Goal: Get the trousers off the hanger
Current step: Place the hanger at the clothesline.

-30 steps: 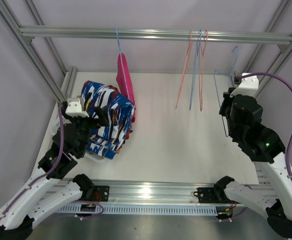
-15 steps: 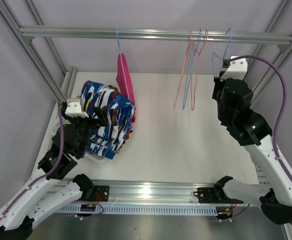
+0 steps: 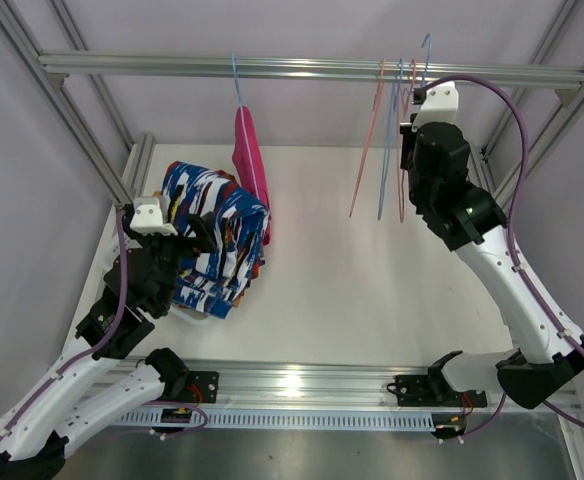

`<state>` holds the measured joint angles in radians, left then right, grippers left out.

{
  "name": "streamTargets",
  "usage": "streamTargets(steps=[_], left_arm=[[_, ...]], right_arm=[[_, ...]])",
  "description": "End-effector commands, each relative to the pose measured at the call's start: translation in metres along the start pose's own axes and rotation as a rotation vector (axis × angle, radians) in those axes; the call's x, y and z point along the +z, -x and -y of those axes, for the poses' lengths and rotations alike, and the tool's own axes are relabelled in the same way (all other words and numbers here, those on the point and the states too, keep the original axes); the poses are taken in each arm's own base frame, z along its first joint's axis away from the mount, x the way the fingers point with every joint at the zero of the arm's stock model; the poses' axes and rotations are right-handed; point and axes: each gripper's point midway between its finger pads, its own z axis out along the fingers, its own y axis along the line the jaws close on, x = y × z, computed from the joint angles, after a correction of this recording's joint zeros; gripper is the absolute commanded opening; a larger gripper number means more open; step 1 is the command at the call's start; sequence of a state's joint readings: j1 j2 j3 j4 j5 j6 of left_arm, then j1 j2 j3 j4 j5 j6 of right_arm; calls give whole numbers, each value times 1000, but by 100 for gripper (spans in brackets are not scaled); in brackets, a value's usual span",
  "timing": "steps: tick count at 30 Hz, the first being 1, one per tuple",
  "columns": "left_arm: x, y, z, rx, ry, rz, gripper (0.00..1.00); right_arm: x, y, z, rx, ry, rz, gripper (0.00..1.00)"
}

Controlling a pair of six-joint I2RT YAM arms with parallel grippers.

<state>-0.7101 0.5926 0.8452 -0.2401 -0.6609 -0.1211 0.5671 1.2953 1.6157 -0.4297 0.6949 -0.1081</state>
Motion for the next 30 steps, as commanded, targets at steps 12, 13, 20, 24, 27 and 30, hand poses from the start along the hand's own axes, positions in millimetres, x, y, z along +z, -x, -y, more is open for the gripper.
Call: streamTargets(steps=[12, 13, 20, 24, 27, 30], left_arm=[[-1, 9, -1, -9, -4, 38, 100], [-1, 9, -1, -9, -4, 38, 99], [-1, 9, -3, -10, -1, 43, 99], [-2, 11, -3, -12, -2, 46, 99], [-2, 10, -2, -13, -5, 45, 99], [-3, 11, -3, -15, -5, 47, 99]], right_arm=[[33, -28, 3, 90, 42, -27, 0], [34, -30, 2, 92, 46, -33, 0], [43, -59, -9, 70, 62, -87, 0], [44, -71, -13, 98, 68, -110, 0], [43, -85, -16, 96, 75, -135, 0], [38, -95, -16, 110, 81, -148, 0]])
